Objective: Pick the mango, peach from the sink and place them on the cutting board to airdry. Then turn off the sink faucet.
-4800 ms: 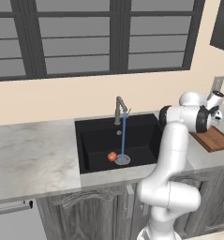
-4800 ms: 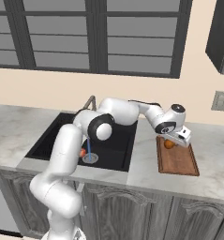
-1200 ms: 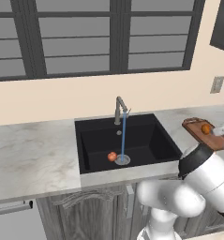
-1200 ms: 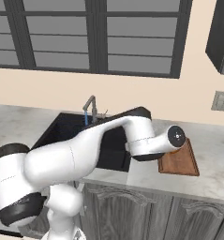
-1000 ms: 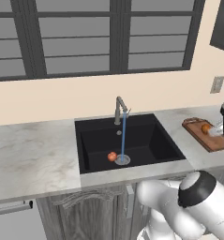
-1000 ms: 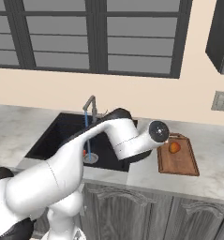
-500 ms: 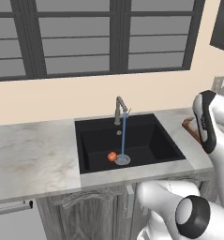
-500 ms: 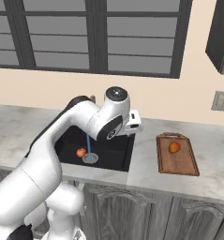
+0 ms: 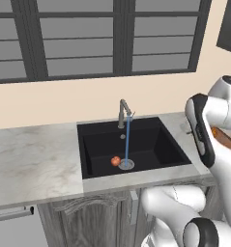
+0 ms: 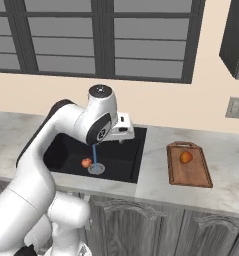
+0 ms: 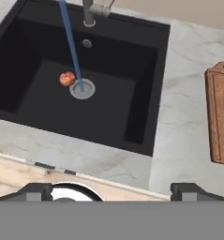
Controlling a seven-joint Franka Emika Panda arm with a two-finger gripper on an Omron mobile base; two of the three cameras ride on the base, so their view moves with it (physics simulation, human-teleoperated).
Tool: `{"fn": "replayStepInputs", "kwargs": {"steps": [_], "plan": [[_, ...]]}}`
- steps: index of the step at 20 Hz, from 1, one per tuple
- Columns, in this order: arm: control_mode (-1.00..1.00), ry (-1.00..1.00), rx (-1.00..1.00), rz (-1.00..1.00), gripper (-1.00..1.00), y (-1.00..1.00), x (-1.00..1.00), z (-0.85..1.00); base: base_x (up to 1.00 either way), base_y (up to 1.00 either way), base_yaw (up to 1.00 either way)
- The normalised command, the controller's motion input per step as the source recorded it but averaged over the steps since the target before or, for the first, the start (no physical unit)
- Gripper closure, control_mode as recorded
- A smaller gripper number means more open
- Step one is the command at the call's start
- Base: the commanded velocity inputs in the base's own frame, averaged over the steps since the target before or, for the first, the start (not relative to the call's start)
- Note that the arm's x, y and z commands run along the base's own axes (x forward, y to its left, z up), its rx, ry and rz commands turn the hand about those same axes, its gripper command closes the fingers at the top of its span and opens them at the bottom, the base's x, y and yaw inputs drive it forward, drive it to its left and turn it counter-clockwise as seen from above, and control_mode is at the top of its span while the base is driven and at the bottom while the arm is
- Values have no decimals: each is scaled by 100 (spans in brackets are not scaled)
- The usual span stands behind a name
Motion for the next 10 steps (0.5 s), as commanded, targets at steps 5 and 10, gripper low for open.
{"fn": "replayStepInputs", "kwargs": {"steps": [5,10], "plan": [[-100,-4,6,-26,-100,81,0,2,0,0,0],[-100,0,2,-30,-100,67,0,0,0,0,0]]}}
